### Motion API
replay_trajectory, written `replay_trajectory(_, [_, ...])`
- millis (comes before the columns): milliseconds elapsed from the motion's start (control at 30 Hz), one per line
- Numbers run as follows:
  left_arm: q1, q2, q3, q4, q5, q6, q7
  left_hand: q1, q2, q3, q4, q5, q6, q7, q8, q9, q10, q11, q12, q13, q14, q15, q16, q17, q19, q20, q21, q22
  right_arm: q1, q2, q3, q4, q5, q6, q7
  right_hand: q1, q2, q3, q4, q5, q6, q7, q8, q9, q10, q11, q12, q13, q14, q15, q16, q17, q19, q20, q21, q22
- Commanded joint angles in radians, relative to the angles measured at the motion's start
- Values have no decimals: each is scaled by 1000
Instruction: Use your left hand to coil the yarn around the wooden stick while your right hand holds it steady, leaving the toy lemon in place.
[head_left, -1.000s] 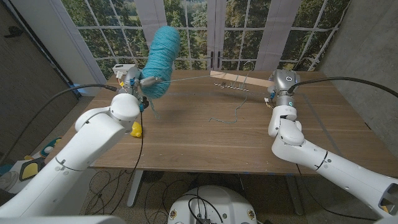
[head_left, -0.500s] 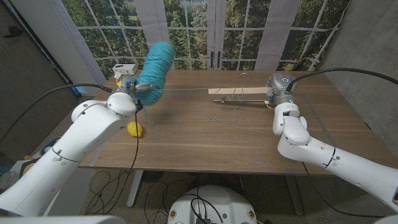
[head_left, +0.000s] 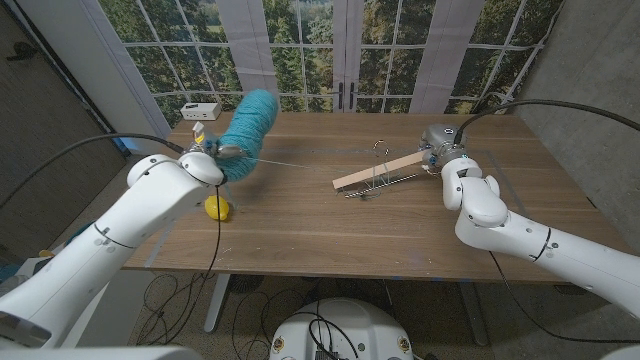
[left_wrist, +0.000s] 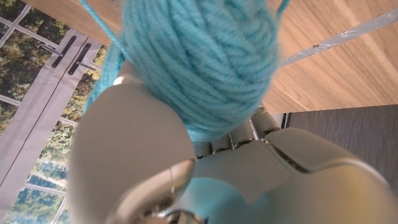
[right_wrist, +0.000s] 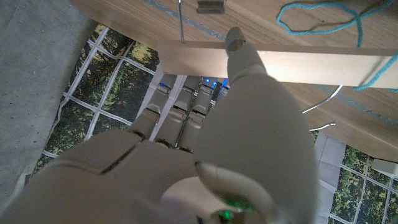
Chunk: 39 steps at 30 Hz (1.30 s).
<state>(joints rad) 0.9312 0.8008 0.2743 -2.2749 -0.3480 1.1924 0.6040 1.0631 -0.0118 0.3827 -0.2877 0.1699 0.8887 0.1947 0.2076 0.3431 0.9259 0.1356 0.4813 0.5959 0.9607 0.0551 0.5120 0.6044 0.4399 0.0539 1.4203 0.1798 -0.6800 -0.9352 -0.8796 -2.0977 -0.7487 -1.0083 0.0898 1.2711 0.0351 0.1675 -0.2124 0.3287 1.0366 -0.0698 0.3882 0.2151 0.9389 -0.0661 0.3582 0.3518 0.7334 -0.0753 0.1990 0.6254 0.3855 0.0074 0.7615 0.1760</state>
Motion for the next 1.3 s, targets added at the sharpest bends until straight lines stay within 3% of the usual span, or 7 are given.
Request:
replay_trajectory(33, [-55, -10, 81, 71, 40, 72, 24, 121, 122, 119, 126, 0, 134, -77, -2, -1, 210, -218, -1, 28, 185, -219, 6, 4, -5, 0, -1, 1, 51, 28, -22, 34, -67, 22, 176, -44, 54, 78, 68, -2, 33, 1, 7, 17, -8, 4, -7, 1, -3, -106, -4, -1, 2, 0, -1, 4])
replay_trajectory(367, [-133, -10, 166, 114, 66, 192, 13, 121, 123, 118, 128, 1, 131, -79, -4, -7, 204, -211, -9, 26, 179, -218, 0, -2, -7, 2, -3, 0, 64, 71, -25, 80, -119, 12, 233, -62, 78, 93, 82, -12, -3, 4, 4, 32, -46, 16, -19, 5, -10, -98, 1, -2, 3, -1, 0, 5])
replay_trajectory(567, [-163, 36, 201, 106, 56, 174, -45, 106, 100, 111, 130, 0, 39, -96, -28, -18, 134, -202, -77, -20, 112, -205, -47, -35, -50, 18, -18, -1, 49, 86, -7, 93, -127, 10, 216, -84, 86, 99, 91, -24, -66, -9, -30, 22, -77, 18, -28, 8, -14, -89, 3, -6, 1, 6, 0, 5])
replay_trajectory(733, [-171, 40, 218, 97, 79, 164, -37, 45, 67, 69, 153, 8, -179, -132, -30, -56, -78, -163, -210, -68, -123, -129, -178, -118, -204, 82, -105, -7, 34, 99, 14, 101, -121, 6, 187, -114, 78, 106, 94, -38, -188, -28, -106, 2, -162, 26, -61, 4, -51, -73, -3, -15, -1, 17, 1, 6])
replay_trajectory(900, [-152, 43, 205, 76, 98, 131, -24, -48, 38, 0, 170, 16, -489, -167, -36, -123, -460, -80, -307, -144, -483, 6, -322, -206, -409, 145, -263, -8, 27, 94, 34, 97, -101, 10, 182, -162, 49, 106, 93, -45, -410, -40, -213, -12, -320, 22, -129, -15, -156, -42, -15, -36, -25, 30, -8, 6])
replay_trajectory(1133, [-159, 49, 212, 55, 120, 121, -23, -108, 40, -77, 184, 18, -686, -181, -35, -150, -694, -40, -303, -211, -750, 91, -332, -260, -545, 157, -386, -6, 51, 58, 41, 79, -61, 35, 260, -272, -8, 43, 129, -25, -616, -42, -215, -13, -484, 7, -172, -30, -305, -16, -16, -62, -111, 43, -49, 6])
replay_trajectory(1300, [-145, 57, 210, 56, 144, 70, -15, -139, 49, -101, 196, 20, -751, -187, -35, -153, -779, -24, -304, -232, -814, 116, -330, -283, -572, 158, -423, -5, 46, 52, 60, 77, -30, 50, 252, -319, -33, -5, 145, -18, -693, -46, -210, -14, -556, 6, -176, -34, -381, -19, -7, -64, -160, 38, -77, 7])
